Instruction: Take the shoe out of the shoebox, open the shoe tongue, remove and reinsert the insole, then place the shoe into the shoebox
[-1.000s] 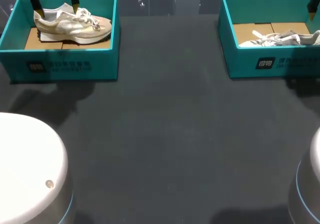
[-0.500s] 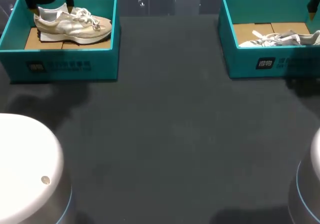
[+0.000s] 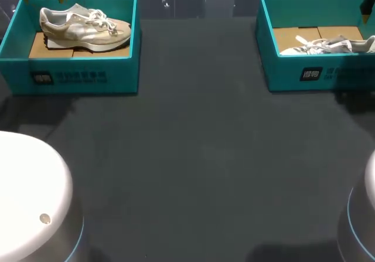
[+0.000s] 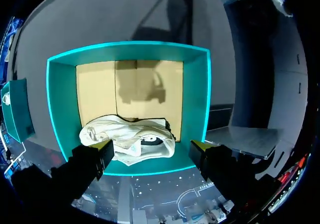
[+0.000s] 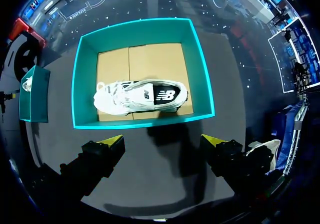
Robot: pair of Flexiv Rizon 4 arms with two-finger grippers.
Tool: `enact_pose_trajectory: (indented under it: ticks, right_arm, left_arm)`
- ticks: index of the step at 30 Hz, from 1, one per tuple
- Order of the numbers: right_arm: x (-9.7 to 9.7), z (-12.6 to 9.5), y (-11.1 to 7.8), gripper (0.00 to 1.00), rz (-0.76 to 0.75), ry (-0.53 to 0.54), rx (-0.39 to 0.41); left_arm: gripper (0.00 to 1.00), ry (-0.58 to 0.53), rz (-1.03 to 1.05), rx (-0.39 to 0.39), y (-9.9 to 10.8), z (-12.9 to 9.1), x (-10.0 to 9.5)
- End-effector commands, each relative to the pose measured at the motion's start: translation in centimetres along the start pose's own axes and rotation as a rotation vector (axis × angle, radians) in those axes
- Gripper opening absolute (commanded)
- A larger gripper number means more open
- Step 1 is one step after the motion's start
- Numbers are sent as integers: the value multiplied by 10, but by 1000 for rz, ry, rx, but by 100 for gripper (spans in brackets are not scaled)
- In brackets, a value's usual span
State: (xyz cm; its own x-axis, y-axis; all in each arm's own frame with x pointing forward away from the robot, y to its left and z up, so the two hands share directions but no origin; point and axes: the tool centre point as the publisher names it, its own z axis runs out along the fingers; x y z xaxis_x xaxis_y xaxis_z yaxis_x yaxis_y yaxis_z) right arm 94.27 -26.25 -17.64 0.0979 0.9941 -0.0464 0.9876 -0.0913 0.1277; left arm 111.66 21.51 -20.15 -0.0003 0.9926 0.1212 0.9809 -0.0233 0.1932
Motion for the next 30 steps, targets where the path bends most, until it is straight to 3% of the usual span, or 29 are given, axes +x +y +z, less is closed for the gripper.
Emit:
enact_pose_trajectory:
  ticks: [1,14,24,30]
  right_arm:
    - [0,0,-1,100,1,-2,-2]
    - [0,0,-1,100,1,-2,-2]
    - [0,0,-1,100,1,-2,-2]
    - [0,0,-1,100,1,-2,-2]
  left_arm:
    - [100,-10,5,31,21,11,2]
    - [100,-33,29,46,24,14,4]
    - [100,-55,29,98,44,49,32]
    - [100,-71,6,108,53,72,38]
